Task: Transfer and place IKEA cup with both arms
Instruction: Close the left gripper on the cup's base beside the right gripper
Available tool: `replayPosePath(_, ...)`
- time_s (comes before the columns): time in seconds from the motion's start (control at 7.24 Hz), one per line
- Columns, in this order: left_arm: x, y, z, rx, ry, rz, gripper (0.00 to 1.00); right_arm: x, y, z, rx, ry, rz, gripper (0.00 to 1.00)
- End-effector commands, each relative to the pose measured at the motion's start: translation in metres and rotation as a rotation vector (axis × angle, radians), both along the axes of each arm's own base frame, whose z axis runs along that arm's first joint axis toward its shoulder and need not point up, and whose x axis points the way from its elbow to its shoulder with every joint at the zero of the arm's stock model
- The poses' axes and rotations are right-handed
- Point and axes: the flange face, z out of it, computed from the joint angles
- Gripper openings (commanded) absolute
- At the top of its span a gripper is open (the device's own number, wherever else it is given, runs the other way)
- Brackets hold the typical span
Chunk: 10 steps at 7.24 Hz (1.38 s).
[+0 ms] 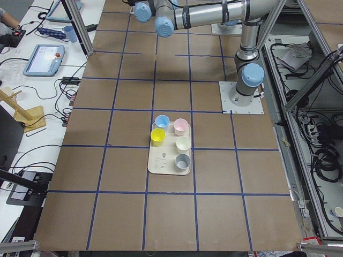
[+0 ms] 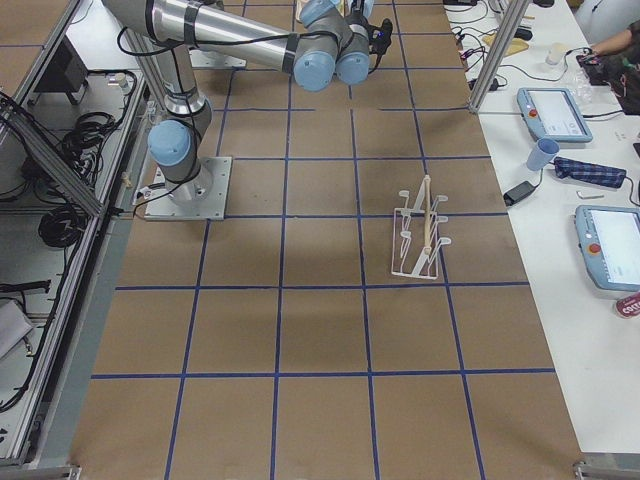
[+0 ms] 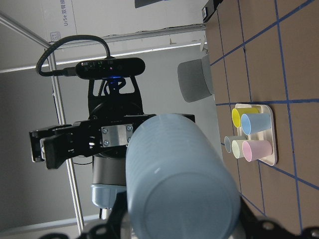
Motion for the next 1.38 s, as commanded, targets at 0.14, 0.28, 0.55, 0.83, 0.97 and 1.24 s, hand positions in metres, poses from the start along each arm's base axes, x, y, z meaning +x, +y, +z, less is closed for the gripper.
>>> replayPosePath(0.14,0.0016,0.0063,0.0052,0.017,-0.038,-0.003,0.85,0.0011,0.0003,0.0005,0.006,-0.001,0.000,0.10)
replayPosePath(0.28,0.0035,0.0065,0.0045,0.025,-0.043,0.000,0.74,0.0002,-0.0008,0.0011,0.009,-0.001,-0.001,0.10)
replayPosePath(0.55,0.0038,0.0074,0.0033,0.029,-0.062,-0.004,0.44,0.0002,-0.0007,0.0046,0.033,-0.003,-0.004,0.17)
replayPosePath(0.83,0.0039,0.0080,0.0039,0.045,-0.066,-0.002,0.21,0.0004,0.0006,0.0067,0.035,-0.002,-0.003,0.19)
replayPosePath(0.97,0.0048,0.0074,0.0047,0.056,-0.067,0.002,0.16,0.0004,0.0007,0.0062,0.036,-0.003,-0.004,0.37)
replayPosePath(1.24,0.0048,0.0079,0.0055,0.058,-0.068,0.002,0.08,-0.0005,0.0000,0.0065,0.055,-0.002,-0.005,1.00)
